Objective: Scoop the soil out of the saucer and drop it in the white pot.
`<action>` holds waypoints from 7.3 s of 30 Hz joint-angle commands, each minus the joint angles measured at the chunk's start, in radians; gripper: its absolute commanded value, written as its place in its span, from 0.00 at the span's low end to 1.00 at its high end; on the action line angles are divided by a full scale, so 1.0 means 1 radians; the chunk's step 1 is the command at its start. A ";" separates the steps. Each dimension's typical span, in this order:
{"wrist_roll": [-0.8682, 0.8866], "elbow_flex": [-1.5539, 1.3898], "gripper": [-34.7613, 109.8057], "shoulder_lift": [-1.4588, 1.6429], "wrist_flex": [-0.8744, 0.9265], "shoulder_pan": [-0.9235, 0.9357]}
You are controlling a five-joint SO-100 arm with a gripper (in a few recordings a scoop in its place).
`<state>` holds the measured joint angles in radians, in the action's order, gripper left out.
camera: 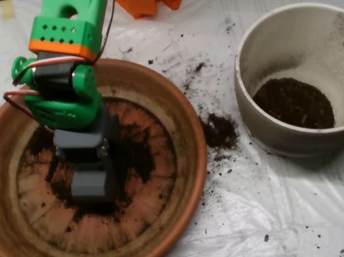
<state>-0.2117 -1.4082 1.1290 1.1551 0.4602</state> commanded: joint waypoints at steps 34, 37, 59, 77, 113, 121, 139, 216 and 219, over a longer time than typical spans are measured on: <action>-0.133 -0.403 0.24 0.341 -0.580 0.123; -0.066 -0.453 0.24 0.416 -0.629 0.132; 0.198 -0.330 0.24 0.986 -0.242 -0.298; 0.012 -0.035 0.24 0.907 0.060 -0.857; 0.209 0.002 0.50 0.986 0.184 -0.693; 0.308 -0.184 0.48 1.066 0.117 -0.376; 0.124 -0.540 0.52 0.603 -0.206 0.029; 0.080 -0.710 0.24 1.325 -0.367 -0.295; 0.083 -0.684 0.24 1.336 -0.341 -0.374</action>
<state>-0.1289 -2.2013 2.3853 0.7931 0.1473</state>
